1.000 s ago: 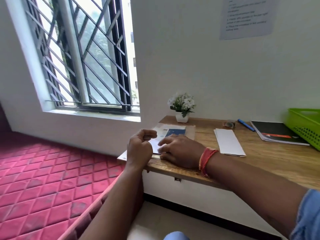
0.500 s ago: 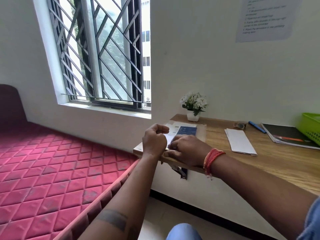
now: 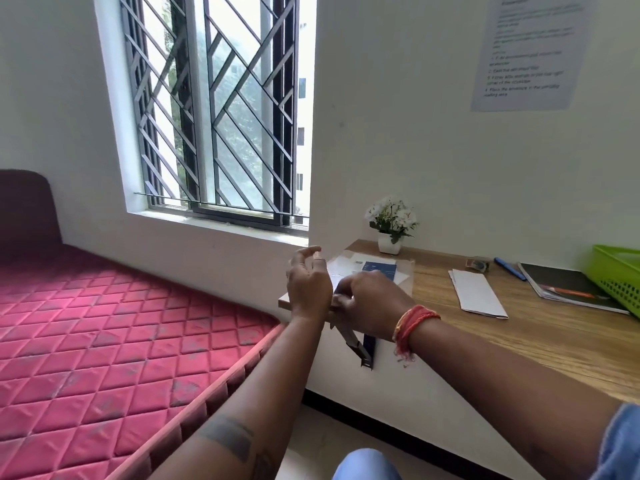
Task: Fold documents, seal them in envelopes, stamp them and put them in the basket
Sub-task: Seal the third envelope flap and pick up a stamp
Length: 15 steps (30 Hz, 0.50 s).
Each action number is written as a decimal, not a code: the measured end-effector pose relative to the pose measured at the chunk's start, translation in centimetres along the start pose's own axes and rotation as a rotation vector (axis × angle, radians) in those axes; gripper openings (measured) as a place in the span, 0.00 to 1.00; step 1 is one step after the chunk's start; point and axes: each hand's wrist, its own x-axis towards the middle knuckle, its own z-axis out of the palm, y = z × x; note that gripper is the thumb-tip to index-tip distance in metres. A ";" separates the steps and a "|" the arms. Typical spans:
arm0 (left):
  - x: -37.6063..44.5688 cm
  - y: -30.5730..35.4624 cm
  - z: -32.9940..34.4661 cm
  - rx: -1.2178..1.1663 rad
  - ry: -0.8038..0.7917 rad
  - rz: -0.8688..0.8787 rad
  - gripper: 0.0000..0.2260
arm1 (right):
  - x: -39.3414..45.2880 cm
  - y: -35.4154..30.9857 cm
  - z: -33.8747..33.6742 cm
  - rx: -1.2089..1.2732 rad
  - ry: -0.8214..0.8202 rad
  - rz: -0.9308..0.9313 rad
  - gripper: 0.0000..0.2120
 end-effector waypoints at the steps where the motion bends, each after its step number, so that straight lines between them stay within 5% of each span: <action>1: -0.2 0.2 0.1 -0.005 0.030 -0.002 0.10 | 0.2 0.0 -0.3 0.071 0.029 0.041 0.10; 5: -1.8 1.2 0.1 0.007 0.159 0.092 0.22 | 1.5 0.0 -2.1 0.476 0.188 0.182 0.09; 9: -3.0 0.5 -0.1 0.013 -0.036 0.303 0.30 | 2.8 -0.9 -4.9 0.989 0.161 0.246 0.07; 15: -1.2 2.8 0.3 0.054 -0.021 0.446 0.15 | 4.1 -2.1 -7.7 1.241 0.110 0.181 0.12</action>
